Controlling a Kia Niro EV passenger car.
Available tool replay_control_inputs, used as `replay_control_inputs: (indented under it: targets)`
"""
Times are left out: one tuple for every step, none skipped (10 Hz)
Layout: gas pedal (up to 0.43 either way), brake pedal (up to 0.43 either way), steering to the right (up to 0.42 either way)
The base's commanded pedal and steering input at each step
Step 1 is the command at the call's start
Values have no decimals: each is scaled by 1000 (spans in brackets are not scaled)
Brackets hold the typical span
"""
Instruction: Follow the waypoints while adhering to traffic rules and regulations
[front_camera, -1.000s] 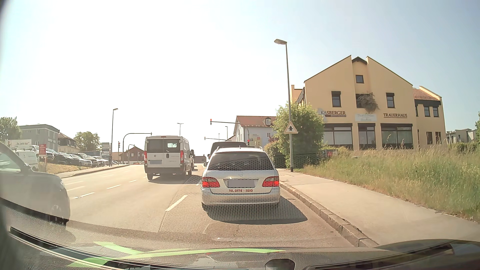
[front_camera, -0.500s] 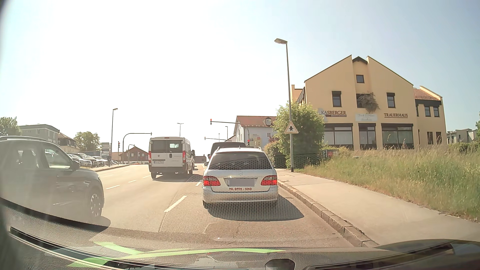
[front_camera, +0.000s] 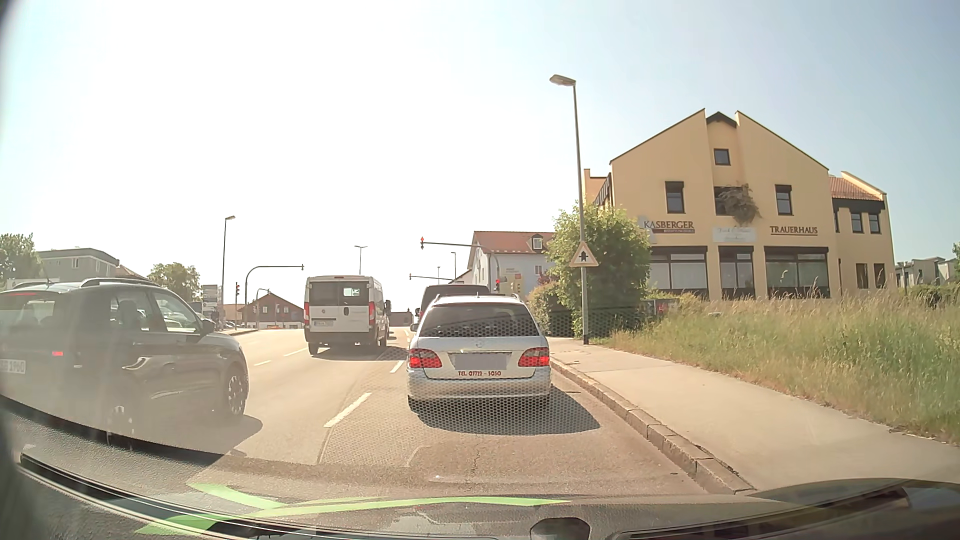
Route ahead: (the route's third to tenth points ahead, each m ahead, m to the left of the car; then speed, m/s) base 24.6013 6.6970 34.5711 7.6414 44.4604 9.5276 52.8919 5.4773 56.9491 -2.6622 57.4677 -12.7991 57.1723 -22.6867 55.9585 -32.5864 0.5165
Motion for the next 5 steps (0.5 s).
replay_control_inputs:
  targets:
    - [220, 0, -23]
    - [220, 0, -23]
    - [220, 0, -23]
    - [220, 0, -22]
    - [220, 0, -22]
